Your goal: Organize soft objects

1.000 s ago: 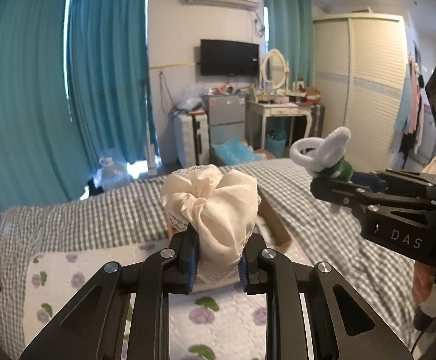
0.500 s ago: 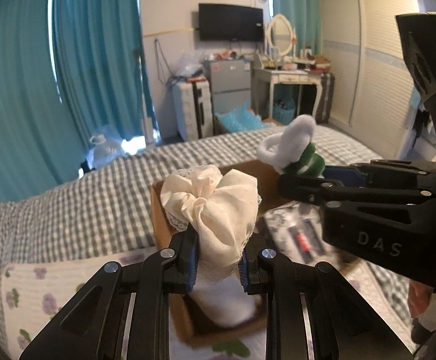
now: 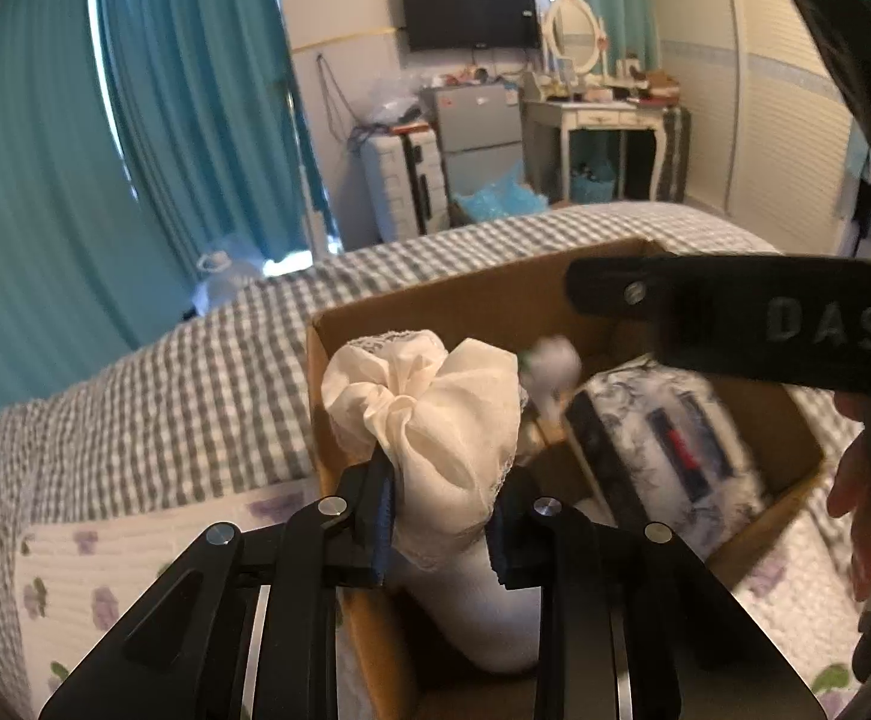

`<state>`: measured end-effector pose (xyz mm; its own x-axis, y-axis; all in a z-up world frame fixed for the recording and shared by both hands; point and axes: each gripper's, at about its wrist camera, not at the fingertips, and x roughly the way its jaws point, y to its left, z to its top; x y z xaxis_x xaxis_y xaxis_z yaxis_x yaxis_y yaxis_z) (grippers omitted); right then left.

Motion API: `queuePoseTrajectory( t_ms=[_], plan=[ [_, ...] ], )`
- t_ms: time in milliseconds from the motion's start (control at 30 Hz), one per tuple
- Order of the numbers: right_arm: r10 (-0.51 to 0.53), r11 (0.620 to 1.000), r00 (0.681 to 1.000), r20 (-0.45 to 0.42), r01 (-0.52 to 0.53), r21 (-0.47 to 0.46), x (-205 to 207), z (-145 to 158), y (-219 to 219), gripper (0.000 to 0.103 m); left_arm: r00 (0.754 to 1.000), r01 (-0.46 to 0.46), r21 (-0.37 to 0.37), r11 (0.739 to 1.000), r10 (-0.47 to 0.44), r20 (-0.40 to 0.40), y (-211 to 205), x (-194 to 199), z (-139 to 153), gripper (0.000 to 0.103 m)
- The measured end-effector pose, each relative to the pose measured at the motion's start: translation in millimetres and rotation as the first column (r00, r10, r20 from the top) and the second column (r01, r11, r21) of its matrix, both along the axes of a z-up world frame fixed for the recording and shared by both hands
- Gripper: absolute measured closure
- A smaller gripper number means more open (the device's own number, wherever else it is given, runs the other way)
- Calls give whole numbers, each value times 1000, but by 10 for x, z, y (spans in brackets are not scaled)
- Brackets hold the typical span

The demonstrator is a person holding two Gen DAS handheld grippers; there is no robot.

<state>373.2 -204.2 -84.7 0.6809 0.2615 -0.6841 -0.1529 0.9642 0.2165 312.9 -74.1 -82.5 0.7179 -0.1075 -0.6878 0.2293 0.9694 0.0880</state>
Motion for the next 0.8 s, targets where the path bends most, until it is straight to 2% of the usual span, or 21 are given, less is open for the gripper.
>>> queuePoseTrajectory(
  t_ms=[67,200,333,433,467,500,533,600,733,800],
  plan=[
    [-1,1000,1000,12,1,-9,-122,154,-21,23,1000,0,-28,1000,0,2,39,-79,146,77],
    [-8,1000,998,57,9,-21,-425,535,-109,23,998,-2,-43,999,4,57,50,-303,559,77],
    [-22,1000,992,125,25,-19,-826,1001,-207,23,990,-5,-68,998,15,139,46,-657,1096,77],
    [-26,999,982,187,31,-20,-1186,1418,-247,22,972,-7,-72,997,23,233,29,-997,1550,76],
    [-28,999,978,207,33,-20,-1282,1526,-271,22,963,-1,-81,997,23,270,40,-1148,1730,67],
    [-30,999,974,225,35,-19,-1387,1632,-291,22,957,4,-91,996,23,290,48,-1230,1829,38],
    [-34,999,970,243,39,-16,-1490,1750,-321,19,947,5,-104,995,29,319,61,-1337,1947,25],
    [-42,999,959,279,47,-13,-1716,1956,-368,18,927,29,-132,991,22,373,85,-1506,2127,21],
    [-80,996,949,305,85,-4,-1980,2111,-477,17,924,54,-189,981,23,382,116,-1504,2236,21],
    [-74,997,953,294,68,31,-2072,2082,-573,17,939,43,-202,978,30,342,128,-1357,2150,21]
  ],
)
